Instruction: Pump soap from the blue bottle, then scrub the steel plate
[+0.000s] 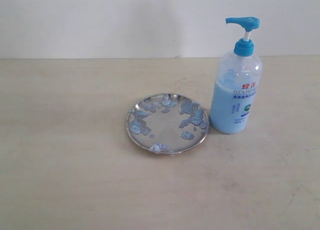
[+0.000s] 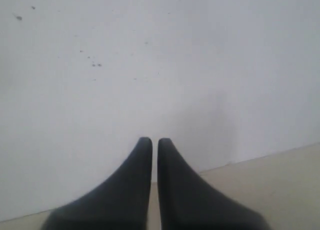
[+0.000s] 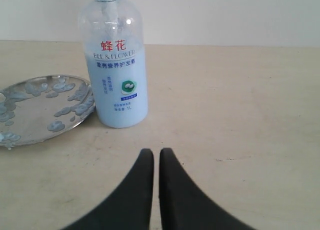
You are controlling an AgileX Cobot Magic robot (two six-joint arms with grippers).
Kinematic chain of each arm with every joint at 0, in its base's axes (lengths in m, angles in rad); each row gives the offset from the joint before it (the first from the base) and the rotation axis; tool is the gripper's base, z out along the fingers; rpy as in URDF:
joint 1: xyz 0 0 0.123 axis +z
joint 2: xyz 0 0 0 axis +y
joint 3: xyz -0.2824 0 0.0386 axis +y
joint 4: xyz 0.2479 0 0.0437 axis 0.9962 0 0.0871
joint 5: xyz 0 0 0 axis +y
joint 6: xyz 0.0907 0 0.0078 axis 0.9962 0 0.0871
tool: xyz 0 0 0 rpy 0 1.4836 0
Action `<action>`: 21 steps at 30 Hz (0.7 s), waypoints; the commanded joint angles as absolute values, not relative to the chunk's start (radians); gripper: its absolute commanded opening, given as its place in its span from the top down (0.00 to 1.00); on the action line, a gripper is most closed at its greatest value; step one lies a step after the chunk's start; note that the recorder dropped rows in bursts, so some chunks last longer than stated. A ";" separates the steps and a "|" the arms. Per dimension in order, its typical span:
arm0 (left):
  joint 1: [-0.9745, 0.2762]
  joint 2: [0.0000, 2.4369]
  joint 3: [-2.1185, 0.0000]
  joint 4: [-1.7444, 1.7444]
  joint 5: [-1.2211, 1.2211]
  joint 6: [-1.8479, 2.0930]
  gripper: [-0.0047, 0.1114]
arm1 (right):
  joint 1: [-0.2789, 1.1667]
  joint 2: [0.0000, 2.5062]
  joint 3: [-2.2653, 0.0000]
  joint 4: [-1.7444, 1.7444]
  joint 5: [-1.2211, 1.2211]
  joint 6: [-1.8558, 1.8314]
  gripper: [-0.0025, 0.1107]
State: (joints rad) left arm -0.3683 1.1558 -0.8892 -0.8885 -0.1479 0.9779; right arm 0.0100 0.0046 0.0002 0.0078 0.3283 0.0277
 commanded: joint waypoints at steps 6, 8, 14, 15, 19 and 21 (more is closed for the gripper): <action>-0.367 0.768 -0.792 -0.716 0.338 0.950 0.92 | 0.009 0.000 0.000 0.007 0.322 0.024 0.97; -0.367 0.693 -0.768 -0.600 0.346 0.950 0.92 | 0.009 0.000 0.000 0.007 0.322 0.024 0.97; -0.367 0.545 -0.735 -0.260 0.346 0.950 0.92 | 0.009 0.000 0.000 0.007 0.322 0.024 0.97; -0.367 0.531 -0.735 -0.244 0.346 0.950 0.92 | 0.009 0.000 0.000 0.007 0.322 0.024 0.97; -0.367 0.513 -0.731 -0.188 0.339 0.826 0.92 | 0.009 0.000 0.000 0.007 0.322 0.024 0.97; -0.367 0.517 -0.729 -0.183 0.344 0.555 0.92 | 0.009 0.000 0.000 0.007 0.322 0.024 0.97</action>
